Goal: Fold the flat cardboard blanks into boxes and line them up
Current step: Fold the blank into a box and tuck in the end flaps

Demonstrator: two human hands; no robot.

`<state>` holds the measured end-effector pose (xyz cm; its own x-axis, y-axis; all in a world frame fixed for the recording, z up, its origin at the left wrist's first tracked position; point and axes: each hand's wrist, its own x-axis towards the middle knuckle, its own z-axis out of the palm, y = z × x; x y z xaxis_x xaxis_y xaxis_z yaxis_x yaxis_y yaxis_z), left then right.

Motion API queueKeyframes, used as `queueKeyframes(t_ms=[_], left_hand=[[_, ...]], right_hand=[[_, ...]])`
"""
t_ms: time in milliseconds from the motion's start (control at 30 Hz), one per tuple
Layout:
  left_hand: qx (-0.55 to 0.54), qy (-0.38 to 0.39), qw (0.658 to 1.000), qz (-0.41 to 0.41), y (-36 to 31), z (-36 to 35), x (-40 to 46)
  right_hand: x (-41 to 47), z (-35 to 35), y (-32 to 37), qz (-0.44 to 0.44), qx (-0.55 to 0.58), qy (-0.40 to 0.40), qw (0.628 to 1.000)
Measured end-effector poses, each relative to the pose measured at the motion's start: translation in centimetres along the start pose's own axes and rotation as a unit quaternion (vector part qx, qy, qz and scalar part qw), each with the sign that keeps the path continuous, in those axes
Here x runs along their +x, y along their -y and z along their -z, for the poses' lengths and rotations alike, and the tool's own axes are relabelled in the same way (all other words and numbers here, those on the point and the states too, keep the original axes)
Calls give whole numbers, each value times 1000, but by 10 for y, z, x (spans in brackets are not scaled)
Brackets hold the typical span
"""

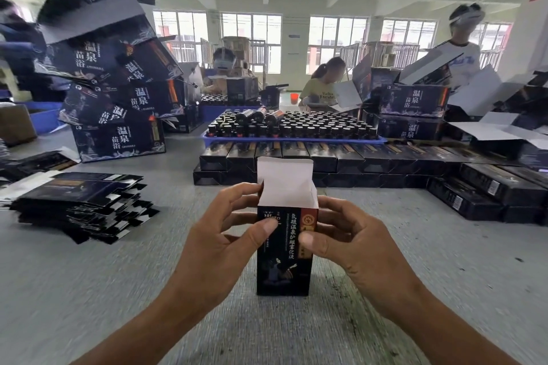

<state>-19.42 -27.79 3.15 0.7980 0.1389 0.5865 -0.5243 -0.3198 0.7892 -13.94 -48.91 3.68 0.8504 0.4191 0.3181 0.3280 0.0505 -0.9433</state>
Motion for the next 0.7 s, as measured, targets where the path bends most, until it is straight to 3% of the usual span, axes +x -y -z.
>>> queueKeyframes(t_ms=[233,700], left_hand=[[27,10,999,-15,0,0,-1],[36,24,999,-23,2,5,2]], right_hand=[[-2,-1,9,85,-24,-43,995],[-7,-2,13,116,-116,-23,986]])
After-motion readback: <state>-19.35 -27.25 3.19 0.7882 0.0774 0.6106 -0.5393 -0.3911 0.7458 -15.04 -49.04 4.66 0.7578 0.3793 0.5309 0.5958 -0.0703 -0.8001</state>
